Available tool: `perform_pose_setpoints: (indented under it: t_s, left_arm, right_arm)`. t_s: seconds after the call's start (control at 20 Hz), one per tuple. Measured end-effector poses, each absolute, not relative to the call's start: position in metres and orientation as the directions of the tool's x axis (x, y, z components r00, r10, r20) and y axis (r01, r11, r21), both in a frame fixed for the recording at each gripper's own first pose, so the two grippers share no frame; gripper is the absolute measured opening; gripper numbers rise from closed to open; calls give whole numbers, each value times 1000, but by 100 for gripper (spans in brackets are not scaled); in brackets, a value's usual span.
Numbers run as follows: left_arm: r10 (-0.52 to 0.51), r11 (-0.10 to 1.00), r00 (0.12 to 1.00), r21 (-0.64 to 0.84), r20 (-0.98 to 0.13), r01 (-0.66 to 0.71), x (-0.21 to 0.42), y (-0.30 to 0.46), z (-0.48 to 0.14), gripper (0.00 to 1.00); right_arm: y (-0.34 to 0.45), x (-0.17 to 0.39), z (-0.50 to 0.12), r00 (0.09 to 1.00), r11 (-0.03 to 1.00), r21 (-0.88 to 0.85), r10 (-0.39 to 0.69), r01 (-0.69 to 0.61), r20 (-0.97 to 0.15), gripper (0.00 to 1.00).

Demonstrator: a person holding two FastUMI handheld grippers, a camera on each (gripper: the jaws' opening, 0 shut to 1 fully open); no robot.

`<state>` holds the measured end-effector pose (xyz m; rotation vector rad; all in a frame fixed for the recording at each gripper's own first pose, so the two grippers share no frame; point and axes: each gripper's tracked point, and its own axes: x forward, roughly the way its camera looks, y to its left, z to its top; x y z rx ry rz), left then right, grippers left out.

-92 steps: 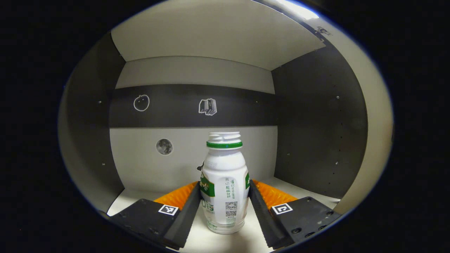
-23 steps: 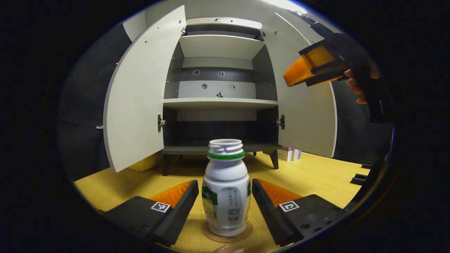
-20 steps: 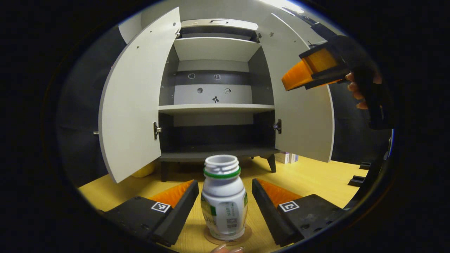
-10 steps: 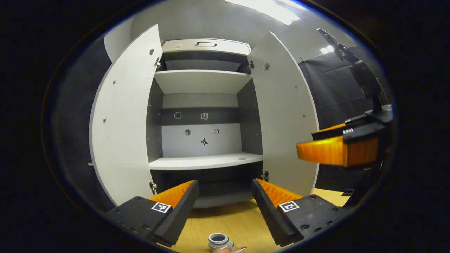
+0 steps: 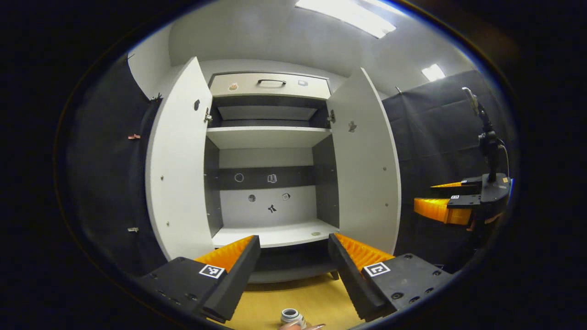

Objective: Grasp the bottle in the cabinet with the left hand and place it on the coaster, then close the right door with the right hand and the left door with the left hand.

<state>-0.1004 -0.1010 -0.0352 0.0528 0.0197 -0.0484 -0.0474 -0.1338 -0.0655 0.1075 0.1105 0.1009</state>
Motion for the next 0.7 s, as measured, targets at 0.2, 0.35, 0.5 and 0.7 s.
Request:
perform_pose_setpoints:
  t_s: [0.2, 0.35, 0.5, 0.7]
  left_arm:
    - [68, 995, 997, 74, -41, -64, -127, -78, -32, 94]
    - [173, 980, 984, 110, -36, -168, -142, -53, -23, 94]
    - [241, 968, 969, 87, -47, -237, -157, -34, -21, 94]
    - [323, 945, 945, 80, -56, -318, -169, -1, -17, 94]
  right_arm:
    - [-169, -18, -88, 988, 993, 109, 64, -48, -144, 97]
    - [-178, 7, -96, 988, 991, 128, 66, -47, -142, 98]
    - [-171, 22, -95, 985, 980, 173, 120, -97, -123, 97]
    - [-161, 36, -91, 981, 977, 151, 167, -151, -98, 96]
